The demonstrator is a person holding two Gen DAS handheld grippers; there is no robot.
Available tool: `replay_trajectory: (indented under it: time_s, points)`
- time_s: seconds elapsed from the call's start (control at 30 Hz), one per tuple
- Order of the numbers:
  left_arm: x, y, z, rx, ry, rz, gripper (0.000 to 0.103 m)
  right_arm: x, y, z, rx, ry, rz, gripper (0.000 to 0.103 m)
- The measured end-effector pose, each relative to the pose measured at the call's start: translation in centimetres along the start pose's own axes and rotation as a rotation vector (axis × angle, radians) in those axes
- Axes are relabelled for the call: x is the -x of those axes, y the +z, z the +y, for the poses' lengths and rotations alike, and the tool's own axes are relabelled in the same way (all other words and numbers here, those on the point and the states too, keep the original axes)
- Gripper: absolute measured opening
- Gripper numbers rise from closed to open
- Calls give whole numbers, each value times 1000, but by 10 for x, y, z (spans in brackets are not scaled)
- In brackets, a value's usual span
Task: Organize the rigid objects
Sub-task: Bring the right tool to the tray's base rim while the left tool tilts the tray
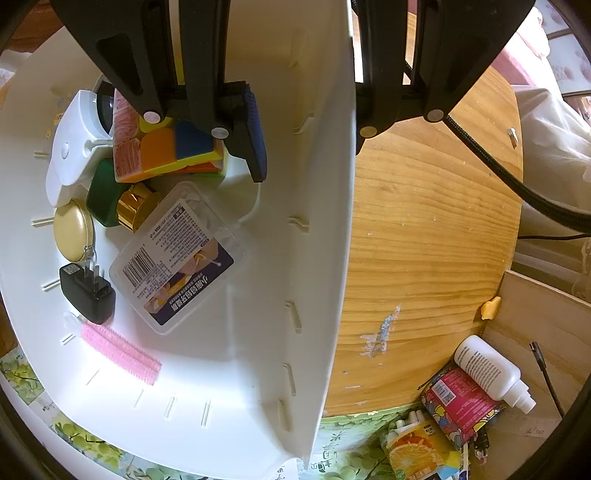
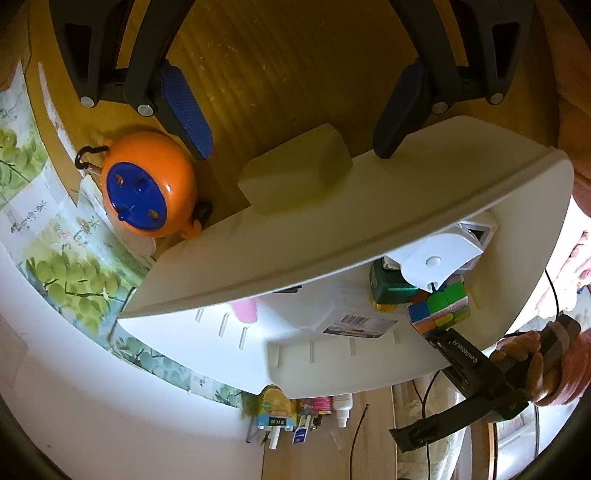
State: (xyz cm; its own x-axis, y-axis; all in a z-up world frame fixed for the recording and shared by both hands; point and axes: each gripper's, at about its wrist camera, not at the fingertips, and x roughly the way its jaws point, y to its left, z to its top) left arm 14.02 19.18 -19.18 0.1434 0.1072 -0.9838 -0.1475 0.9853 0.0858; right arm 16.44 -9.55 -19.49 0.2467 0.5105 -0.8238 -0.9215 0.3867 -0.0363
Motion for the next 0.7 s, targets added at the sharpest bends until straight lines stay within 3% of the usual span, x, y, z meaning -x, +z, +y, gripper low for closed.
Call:
replay_trajectory:
  time_s: [0.3,0.7]
  points:
    - [0,2,0,15,4,1,32,-13,-3,-4,8,47,23,89]
    - [0,0,1,15,4,-4,32,-19,9,5,249,55,29,89]
